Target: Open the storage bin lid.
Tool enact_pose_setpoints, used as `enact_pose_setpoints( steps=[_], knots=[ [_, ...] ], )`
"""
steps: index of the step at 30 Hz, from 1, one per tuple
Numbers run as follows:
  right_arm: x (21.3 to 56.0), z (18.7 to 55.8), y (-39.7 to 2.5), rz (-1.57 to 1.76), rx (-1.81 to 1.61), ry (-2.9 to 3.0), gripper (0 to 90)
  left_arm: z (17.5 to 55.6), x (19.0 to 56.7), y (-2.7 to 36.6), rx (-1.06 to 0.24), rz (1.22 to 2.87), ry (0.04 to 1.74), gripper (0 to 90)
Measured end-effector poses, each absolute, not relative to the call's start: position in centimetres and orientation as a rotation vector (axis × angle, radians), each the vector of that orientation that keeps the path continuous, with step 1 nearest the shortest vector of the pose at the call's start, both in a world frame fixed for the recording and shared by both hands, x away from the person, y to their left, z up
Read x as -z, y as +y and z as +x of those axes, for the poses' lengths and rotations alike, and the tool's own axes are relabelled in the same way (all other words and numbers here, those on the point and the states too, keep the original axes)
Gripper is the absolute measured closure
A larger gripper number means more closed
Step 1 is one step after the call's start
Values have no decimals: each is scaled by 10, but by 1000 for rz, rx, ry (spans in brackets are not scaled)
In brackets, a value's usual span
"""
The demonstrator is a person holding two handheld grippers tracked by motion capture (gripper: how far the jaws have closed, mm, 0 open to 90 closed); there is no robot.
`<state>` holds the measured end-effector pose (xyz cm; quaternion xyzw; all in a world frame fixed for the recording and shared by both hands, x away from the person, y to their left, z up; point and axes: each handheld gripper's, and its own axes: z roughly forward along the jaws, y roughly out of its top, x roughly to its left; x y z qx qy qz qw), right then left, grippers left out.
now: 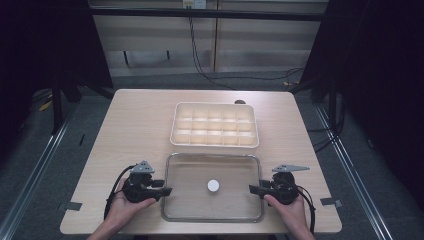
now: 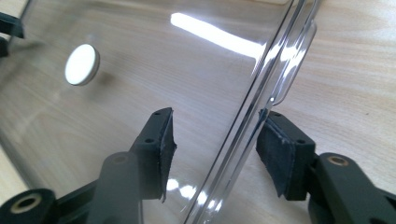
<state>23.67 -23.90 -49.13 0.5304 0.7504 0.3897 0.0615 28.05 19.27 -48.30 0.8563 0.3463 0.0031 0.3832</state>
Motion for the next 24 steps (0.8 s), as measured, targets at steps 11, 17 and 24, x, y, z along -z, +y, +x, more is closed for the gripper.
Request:
enact_pose_setpoints(
  steps=[11,17,24],
  knots=[
    [491,238,-239,1618,-1139,2227,469,285,487,188,5,2175,907,525],
    [491,239,-239,1617,-1134,2221,447,286,487,188,13,2184,904,508],
    [489,239,-243,1609,-1135,2192,437,287,489,186,-22,2209,929,426]
  ],
)
